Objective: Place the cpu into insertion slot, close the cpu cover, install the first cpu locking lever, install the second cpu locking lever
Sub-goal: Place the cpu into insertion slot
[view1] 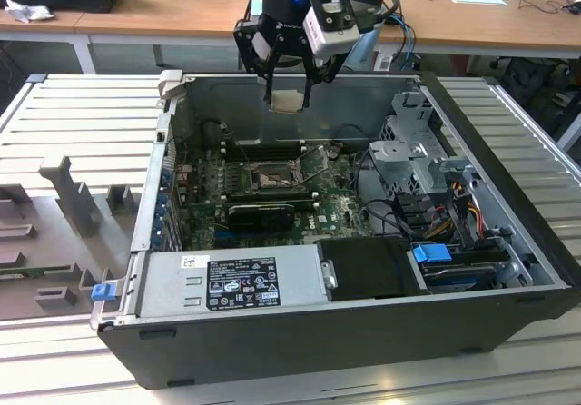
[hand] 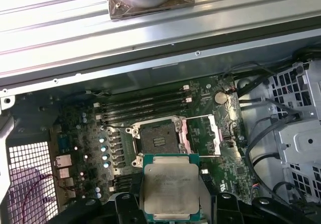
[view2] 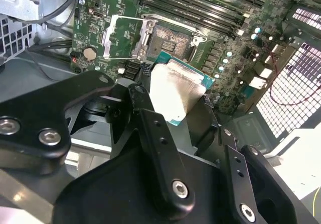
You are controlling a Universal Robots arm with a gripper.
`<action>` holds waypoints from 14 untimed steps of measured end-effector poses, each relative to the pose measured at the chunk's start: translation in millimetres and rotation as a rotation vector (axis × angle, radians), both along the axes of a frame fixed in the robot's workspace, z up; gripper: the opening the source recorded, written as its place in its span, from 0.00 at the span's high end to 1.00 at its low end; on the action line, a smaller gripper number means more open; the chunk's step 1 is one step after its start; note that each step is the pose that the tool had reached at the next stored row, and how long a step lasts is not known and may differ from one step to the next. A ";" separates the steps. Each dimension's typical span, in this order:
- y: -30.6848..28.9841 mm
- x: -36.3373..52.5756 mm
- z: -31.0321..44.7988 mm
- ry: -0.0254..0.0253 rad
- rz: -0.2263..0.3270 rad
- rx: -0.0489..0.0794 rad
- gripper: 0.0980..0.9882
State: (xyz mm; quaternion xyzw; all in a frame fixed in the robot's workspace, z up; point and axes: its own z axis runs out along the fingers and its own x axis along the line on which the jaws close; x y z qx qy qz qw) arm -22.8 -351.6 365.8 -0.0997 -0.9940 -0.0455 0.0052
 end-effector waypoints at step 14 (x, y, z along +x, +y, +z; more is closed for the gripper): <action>0.0 0.0 0.0 0.0000 -0.087 0.000 0.52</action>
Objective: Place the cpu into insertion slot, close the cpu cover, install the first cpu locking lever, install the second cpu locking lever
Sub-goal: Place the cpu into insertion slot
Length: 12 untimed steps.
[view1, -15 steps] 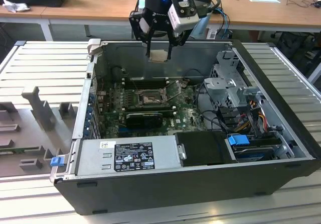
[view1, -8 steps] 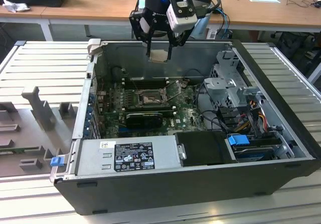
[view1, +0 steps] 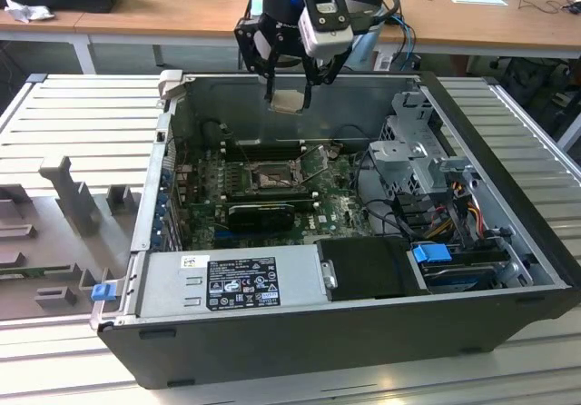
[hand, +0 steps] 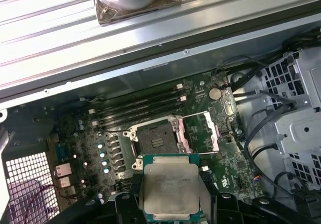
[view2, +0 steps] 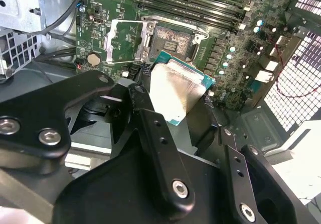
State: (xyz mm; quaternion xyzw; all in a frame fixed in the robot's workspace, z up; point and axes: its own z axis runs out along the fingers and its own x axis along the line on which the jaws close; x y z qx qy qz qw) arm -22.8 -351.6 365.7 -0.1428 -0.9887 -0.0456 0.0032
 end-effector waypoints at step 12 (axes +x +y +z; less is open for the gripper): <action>0.0 0.0 -6.6 0.0000 -0.030 -0.001 0.52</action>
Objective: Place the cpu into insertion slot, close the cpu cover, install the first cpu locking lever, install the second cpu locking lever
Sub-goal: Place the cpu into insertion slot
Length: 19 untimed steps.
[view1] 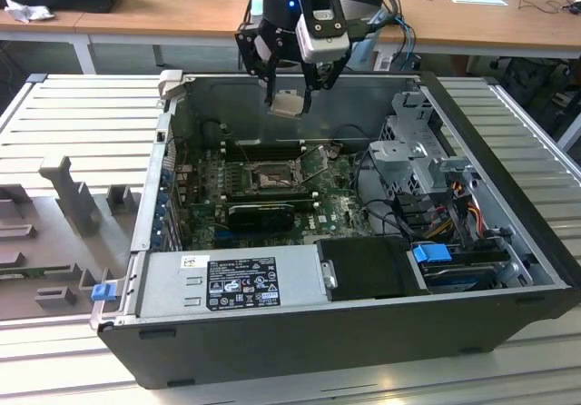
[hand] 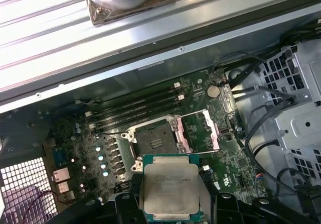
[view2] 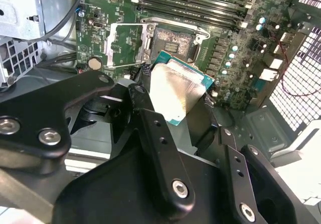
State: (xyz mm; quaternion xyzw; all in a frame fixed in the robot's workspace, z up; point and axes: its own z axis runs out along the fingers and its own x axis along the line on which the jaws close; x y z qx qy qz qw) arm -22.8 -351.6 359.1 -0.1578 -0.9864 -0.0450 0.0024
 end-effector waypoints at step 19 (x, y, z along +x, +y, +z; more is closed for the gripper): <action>0.0 0.0 -1.7 0.0005 -0.165 0.000 0.52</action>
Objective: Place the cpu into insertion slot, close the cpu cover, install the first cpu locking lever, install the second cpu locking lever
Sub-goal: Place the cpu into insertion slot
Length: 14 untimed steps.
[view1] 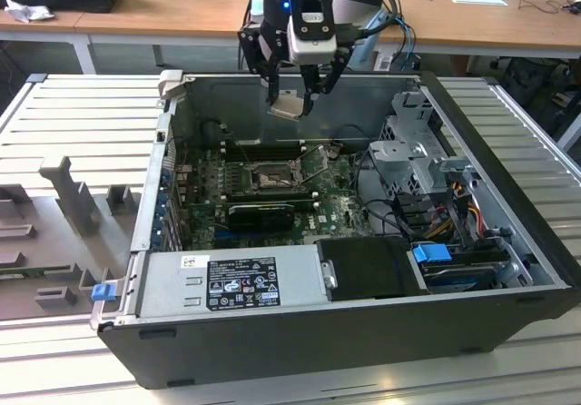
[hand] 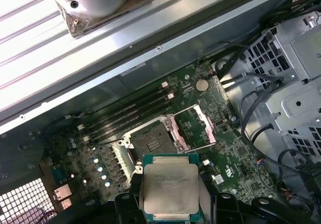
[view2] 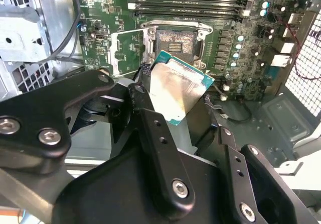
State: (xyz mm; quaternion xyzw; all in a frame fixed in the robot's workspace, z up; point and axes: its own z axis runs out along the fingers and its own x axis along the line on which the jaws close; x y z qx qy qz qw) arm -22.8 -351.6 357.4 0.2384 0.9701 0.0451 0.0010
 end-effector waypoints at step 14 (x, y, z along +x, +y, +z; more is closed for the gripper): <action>0.0 0.0 -0.2 0.0000 -0.091 0.000 0.52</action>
